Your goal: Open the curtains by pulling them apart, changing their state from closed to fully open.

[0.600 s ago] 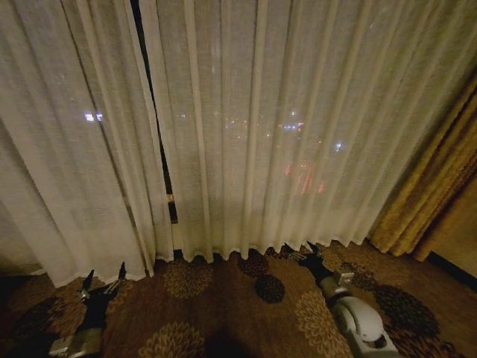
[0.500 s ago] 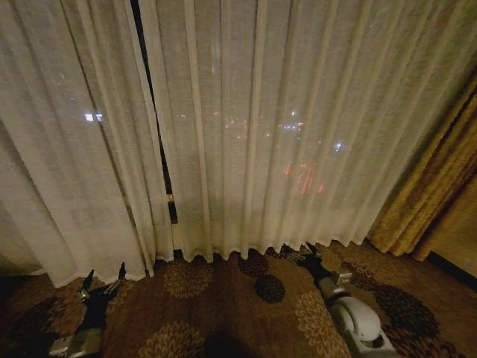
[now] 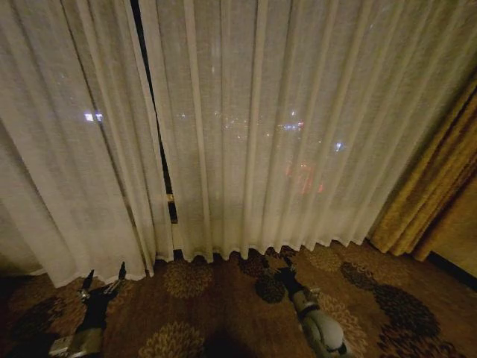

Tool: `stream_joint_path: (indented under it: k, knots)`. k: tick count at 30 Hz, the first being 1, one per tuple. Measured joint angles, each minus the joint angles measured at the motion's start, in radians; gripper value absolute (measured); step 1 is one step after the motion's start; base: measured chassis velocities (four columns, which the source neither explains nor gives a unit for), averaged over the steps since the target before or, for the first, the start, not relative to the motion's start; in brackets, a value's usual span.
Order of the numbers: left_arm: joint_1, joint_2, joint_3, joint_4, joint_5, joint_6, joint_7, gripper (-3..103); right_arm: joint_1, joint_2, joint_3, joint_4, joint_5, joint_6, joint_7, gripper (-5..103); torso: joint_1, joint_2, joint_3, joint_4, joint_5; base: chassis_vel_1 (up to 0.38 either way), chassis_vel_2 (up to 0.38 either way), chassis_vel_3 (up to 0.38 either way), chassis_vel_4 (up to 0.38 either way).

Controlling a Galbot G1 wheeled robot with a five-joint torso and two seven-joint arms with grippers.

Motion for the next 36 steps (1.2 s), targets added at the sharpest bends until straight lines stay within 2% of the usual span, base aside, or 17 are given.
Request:
stream_joint_path:
  k: [4,10,17,20,36]
  knots:
    - [0.000,0.000,0.000,0.000,0.000,0.000,0.000,100,0.001,0.000,0.023,0.037,0.003,-0.007,0.000,100,0.000,0.000,0.000,-0.0001,0.0000,0.000,0.000,0.000,0.000]
    - [0.000,0.000,0.000,0.000,0.000,0.000,0.000,100,-0.011,0.016,-0.011,-0.049,-0.043,0.024,-0.007,100,0.000,0.000,0.000,-0.0001,0.0003,0.000,0.000,0.000,0.000]
    - [0.000,0.000,0.000,0.000,0.000,0.000,0.000,100,-0.007,0.025,-0.011,-0.056,-0.041,0.030,-0.048,100,0.000,0.000,0.000,-0.0001,0.0001,0.000,0.000,0.000,0.000]
    - [0.000,0.000,0.000,0.000,0.000,0.000,0.000,100,-0.004,0.024,-0.010,-0.062,-0.035,0.055,-0.060,100,0.000,0.000,0.000,-0.0001,0.0002,0.000,0.000,0.000,0.000]
    - [0.000,0.000,0.000,0.000,0.000,0.000,0.000,100,-0.012,0.013,0.001,-0.072,-0.033,0.072,-0.077,100,0.000,0.000,0.000,-0.0001,0.0002,-0.061,0.059,0.054,-0.056]
